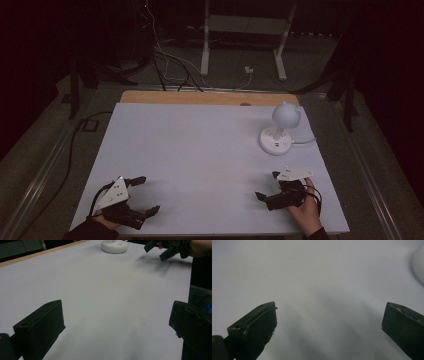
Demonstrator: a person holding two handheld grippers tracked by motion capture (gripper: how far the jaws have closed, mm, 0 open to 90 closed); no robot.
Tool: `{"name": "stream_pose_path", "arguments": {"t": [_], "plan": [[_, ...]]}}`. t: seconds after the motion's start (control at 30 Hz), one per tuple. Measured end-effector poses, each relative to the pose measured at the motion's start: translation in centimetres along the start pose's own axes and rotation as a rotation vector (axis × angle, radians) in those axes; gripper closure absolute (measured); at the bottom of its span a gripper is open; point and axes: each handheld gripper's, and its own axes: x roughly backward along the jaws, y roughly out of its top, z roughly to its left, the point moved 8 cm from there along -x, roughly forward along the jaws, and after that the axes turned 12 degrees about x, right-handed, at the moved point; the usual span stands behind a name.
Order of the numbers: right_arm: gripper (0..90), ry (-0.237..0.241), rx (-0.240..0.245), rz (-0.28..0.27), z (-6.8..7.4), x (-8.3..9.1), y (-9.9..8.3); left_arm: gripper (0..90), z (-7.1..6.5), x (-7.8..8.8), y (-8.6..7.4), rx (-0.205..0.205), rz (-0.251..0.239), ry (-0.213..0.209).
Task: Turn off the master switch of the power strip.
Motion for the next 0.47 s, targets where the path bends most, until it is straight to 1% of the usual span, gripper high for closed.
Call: {"name": "stream_pose_path", "arguments": {"t": [0.1,0.2,0.3,0.47], "plan": [[0.0,0.006,0.018,0.012,0.21,0.03,-0.77,0.3,0.03,-0.01,0.03,0.002,-0.001,-0.001],[0.0,0.006,0.030,0.019,0.30,-0.04,-1.16,0.3,0.00,-0.07,-0.01,0.001,0.002,-0.002],[0.0,0.003,0.051,0.035,0.29,-0.26,-1.31,0.3,-0.01,-0.07,0.01,0.001,0.001,-0.003],[0.0,0.002,0.061,0.040,0.34,-0.41,-1.27,0.3,0.04,-0.06,0.03,0.002,-0.001,-0.003]]}}
